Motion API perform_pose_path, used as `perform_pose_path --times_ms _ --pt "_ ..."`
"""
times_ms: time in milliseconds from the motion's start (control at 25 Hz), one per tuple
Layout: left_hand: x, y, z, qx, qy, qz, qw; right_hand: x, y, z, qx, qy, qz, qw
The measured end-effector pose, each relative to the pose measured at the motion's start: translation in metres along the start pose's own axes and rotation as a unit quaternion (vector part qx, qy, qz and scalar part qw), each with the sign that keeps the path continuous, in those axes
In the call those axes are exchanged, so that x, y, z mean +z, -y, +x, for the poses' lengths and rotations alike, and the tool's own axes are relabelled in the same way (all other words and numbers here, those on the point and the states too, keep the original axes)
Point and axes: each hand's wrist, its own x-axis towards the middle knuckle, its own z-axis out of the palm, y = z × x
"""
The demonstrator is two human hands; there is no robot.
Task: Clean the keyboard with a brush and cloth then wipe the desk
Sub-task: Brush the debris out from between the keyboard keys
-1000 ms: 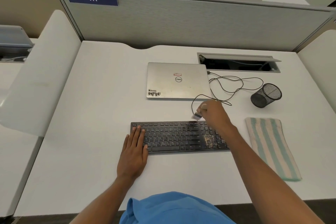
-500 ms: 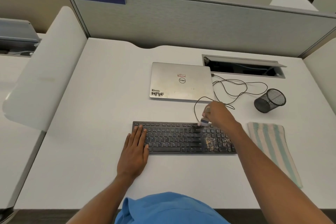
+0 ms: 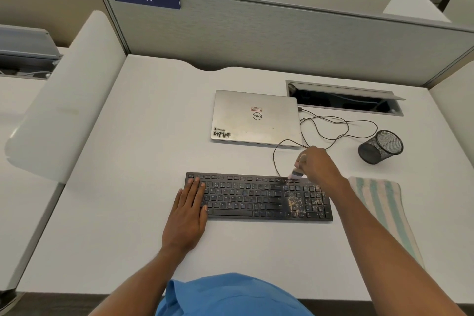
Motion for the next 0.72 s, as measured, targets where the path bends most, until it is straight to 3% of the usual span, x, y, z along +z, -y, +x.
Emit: perform_pose_path --times_ms 120,360,480,560,720 --pt "0.000 -0.001 0.001 -0.001 -0.005 -0.004 1.000 -0.004 0.007 0.000 0.004 -0.017 0.070 0.997" --pt "-0.001 0.000 0.001 -0.001 -0.009 -0.006 1.000 0.004 0.007 -0.007 -0.005 0.018 0.040 0.999" --pt "0.000 -0.001 0.000 -0.004 -0.009 -0.003 1.000 -0.002 0.000 -0.012 0.027 -0.039 0.010 0.999" --pt "0.000 -0.001 0.000 -0.003 -0.009 -0.001 1.000 0.003 0.009 -0.019 0.013 -0.095 0.074 0.993" --pt "0.000 -0.002 0.000 -0.004 -0.009 -0.004 1.000 0.029 0.024 -0.035 0.029 -0.088 0.123 0.988"
